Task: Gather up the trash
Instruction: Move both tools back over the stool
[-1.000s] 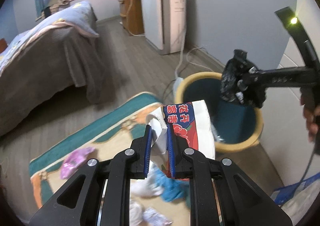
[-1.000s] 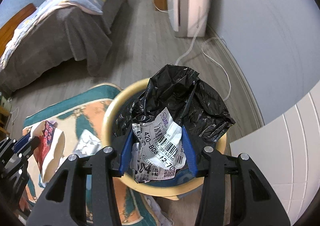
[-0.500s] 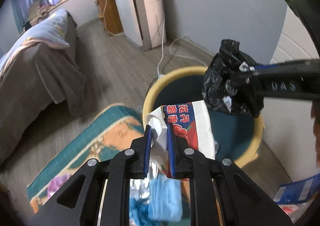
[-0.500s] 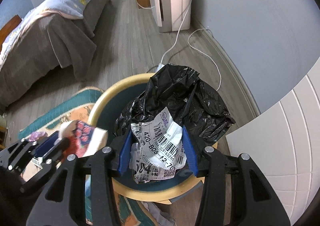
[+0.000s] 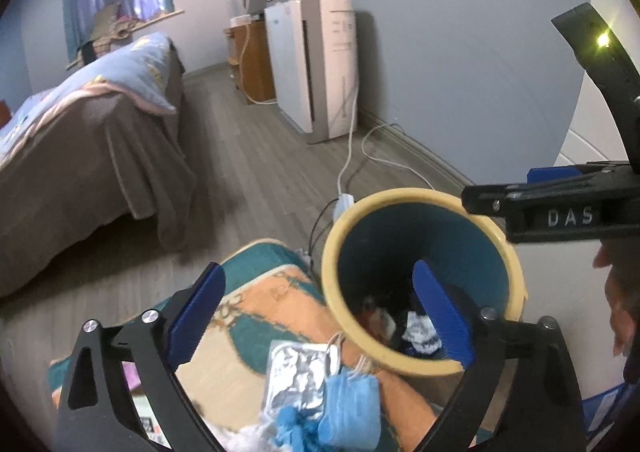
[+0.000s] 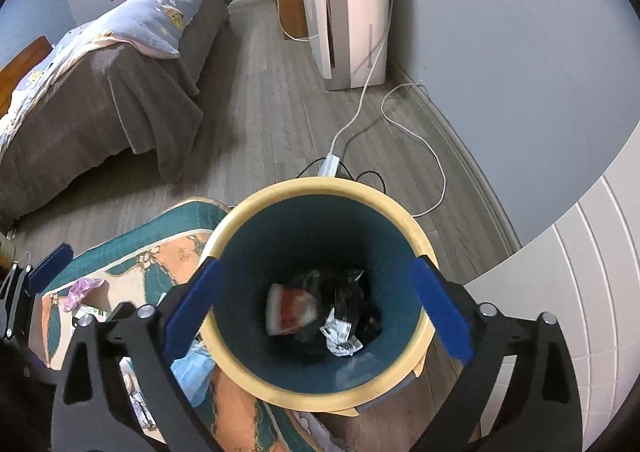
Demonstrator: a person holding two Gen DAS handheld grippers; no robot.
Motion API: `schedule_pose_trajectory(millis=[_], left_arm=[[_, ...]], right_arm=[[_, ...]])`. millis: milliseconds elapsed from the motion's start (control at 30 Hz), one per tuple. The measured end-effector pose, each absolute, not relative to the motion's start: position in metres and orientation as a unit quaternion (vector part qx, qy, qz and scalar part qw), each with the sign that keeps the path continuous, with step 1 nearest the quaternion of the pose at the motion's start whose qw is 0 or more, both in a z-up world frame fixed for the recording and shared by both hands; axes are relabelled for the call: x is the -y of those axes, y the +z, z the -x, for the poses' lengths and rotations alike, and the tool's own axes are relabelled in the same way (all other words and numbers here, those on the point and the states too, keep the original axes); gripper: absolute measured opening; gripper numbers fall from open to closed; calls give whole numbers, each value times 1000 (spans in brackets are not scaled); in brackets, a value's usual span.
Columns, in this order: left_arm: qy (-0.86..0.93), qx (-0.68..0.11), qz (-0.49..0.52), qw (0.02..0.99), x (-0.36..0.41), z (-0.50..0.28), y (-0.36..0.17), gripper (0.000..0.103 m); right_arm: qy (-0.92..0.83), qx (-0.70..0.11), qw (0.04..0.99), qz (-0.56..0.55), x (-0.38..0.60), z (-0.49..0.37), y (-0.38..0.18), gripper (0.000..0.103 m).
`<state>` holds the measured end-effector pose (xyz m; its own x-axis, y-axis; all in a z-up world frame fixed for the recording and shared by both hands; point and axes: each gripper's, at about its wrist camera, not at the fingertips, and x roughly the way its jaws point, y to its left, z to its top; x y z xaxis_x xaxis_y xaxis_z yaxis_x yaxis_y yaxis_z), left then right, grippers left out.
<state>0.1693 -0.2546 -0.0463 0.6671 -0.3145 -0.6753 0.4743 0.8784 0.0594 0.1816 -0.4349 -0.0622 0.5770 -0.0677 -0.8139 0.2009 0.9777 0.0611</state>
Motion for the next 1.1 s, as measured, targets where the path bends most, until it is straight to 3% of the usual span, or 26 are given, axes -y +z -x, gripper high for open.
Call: schedule_pose_trajectory(millis=[233,500,1100], left_arm=[[-190,-344,-89,915,210,-154,-28,96],[-135,-313,-126,932,151,-122,-12,97],[-71,-376,-59,922,39,-89,-33,98]], right_arm=[[-59,-443,893,-54,408,-175,-44,97],[-26,-437,899,-21,369,-171,-28,97],[15,-462,887,-11,316,-162,-41,97]])
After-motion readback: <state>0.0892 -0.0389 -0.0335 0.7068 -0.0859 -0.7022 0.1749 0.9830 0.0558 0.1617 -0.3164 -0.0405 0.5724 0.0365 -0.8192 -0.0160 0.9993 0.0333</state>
